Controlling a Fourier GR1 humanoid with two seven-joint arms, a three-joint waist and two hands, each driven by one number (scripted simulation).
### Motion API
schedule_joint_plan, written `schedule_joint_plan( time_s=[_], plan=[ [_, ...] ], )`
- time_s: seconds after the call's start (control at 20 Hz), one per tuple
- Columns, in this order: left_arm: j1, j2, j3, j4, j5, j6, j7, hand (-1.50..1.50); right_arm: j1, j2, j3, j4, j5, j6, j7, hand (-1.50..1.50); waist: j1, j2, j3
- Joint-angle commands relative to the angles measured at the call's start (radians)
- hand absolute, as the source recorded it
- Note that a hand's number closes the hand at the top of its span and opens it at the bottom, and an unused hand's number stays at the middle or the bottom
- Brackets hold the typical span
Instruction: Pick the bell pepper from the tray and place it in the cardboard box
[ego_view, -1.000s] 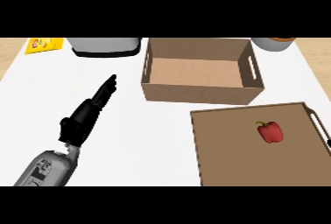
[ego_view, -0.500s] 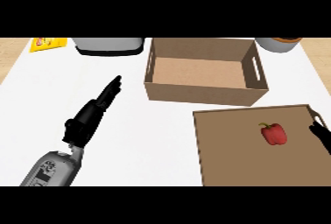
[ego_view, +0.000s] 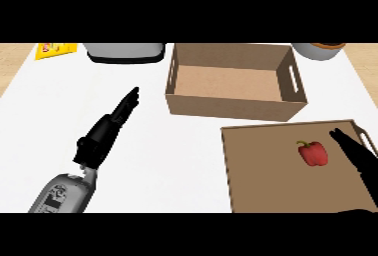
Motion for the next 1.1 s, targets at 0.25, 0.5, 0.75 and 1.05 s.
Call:
schedule_joint_plan(
  time_s=[0.25, 0.5, 0.75, 1.05],
  plan=[
    [0.003, -0.042, 0.054, -0.073, -0.039, -0.052, 0.092, 0.0, -0.041, 0.135, -0.03, 0.092, 0.114, 0.022, -0.079, -1.5, -0.004, -0.001, 0.0],
    [0.047, -0.069, 0.08, -0.019, -0.072, -0.086, 0.001, 0.0, -0.12, 0.164, -0.08, 0.177, 0.162, 0.077, -0.095, -1.5, -0.003, 0.0, 0.0],
    [0.035, -0.112, 0.079, 0.003, -0.121, -0.085, -0.012, 0.0, -0.136, 0.209, -0.076, 0.23, 0.213, 0.104, -0.125, -1.5, -0.003, 0.0, 0.0],
    [0.057, -0.126, 0.104, -0.067, -0.146, -0.108, 0.047, 0.0, -0.128, 0.257, -0.097, 0.254, 0.264, 0.139, -0.142, -1.5, -0.003, -0.001, 0.0]
  ],
)
